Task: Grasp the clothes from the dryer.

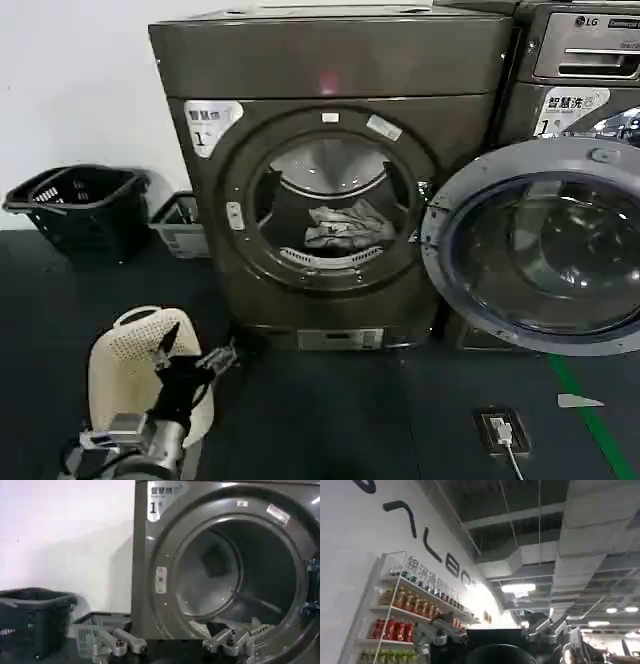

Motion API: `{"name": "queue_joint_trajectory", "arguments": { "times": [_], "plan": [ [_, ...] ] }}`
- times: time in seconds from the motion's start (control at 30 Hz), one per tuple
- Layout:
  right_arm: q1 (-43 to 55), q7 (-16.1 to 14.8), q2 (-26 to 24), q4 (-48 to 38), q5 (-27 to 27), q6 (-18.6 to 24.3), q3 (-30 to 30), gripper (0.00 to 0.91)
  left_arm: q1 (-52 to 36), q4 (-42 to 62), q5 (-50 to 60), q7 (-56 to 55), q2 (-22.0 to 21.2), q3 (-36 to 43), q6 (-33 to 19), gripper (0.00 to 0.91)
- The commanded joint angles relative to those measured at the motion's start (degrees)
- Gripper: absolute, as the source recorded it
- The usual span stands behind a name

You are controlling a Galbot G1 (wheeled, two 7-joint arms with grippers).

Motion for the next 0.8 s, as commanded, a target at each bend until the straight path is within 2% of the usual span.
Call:
{"name": "queue_joint_trajectory", "arguments": {
  "times": [0.03,0.2,0.43,0.8],
  "plan": [
    [-0.03,-0.02,0.14,0.12,0.11,-0.07,0.06,0.907,-0.03,0.25,0.62,-0.31,-0.04,0.01,0.01,0.907],
    [0.19,0.49,-0.8,-1.04,1.51,-0.36,-0.85,0.907,-0.01,0.17,-0.26,-0.11,0.44,0.24,4.74,0.907],
    [-0.04,1.73,-1.51,-2.41,1.63,0.56,-0.38,0.907,-0.12,0.51,-0.04,-0.07,0.35,0.4,4.41,0.907],
    [0.59,1.66,-0.98,-3.05,1.52,0.46,-0.15,0.907,-0.29,0.46,0.0,0.16,0.39,0.74,4.25,0.907]
  ]
}}
